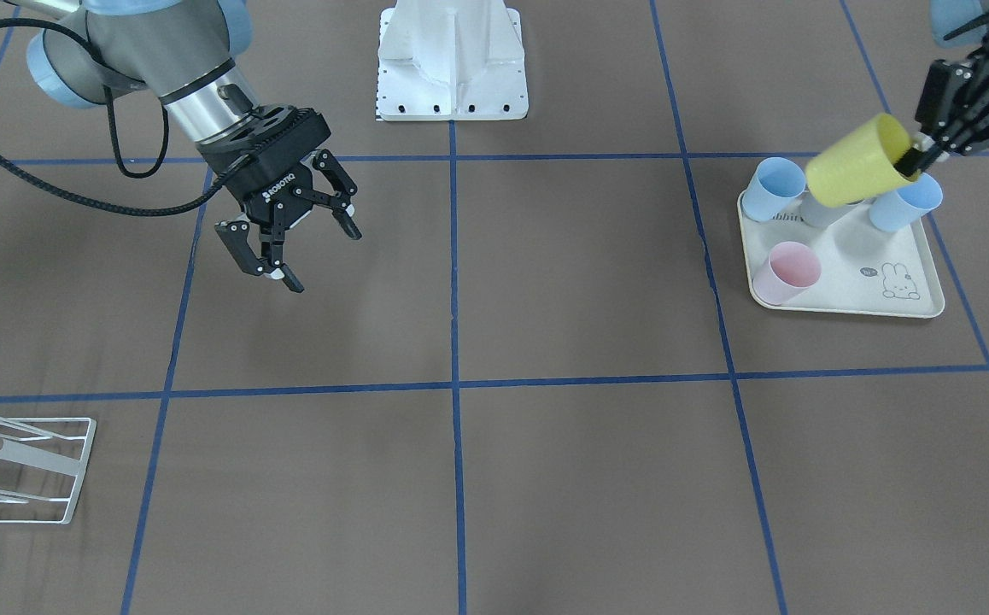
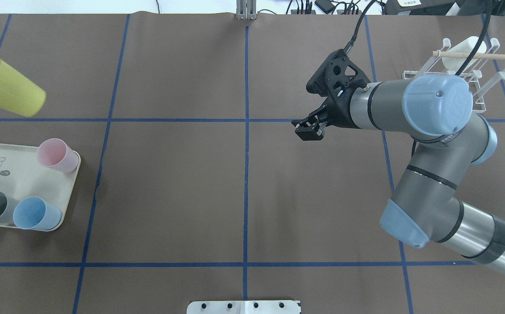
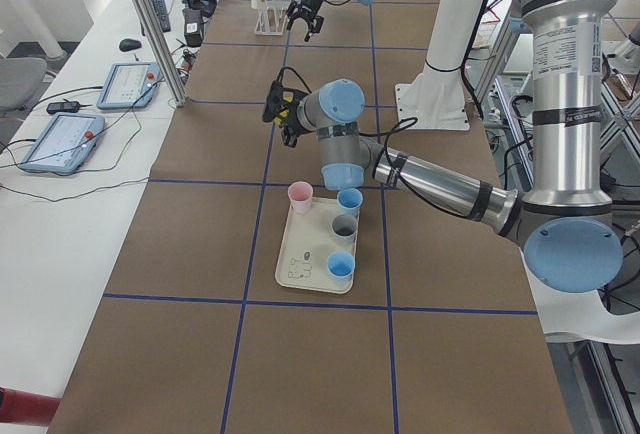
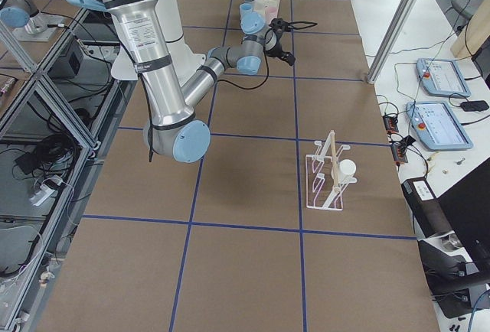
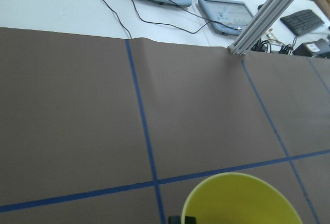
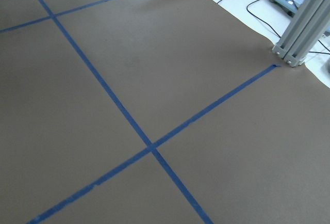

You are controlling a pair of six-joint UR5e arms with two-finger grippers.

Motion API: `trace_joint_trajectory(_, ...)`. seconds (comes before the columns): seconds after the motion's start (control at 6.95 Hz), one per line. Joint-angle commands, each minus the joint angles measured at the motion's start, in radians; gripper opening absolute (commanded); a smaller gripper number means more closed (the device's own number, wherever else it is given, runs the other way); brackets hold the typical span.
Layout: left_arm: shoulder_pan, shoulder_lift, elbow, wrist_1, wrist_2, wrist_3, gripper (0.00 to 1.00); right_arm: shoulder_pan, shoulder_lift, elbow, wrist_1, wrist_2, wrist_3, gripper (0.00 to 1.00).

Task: Transfer IKEA cup to right arm and place on rack

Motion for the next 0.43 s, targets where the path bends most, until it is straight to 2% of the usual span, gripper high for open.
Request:
trace_joint_trajectory(0.0,0.205,-0.195,-0.02,0.006,0.101,-0.331,0.0,-0.073,0.0,-0.062,0.141,-0.064,0.004,0.99)
trace_joint_trajectory(0.29,0.398,-0.276,-0.01,0.009,0.307,-0.418,0.0,-0.135,0.031,-0.075,0.168,-0.115,0.019,0.99)
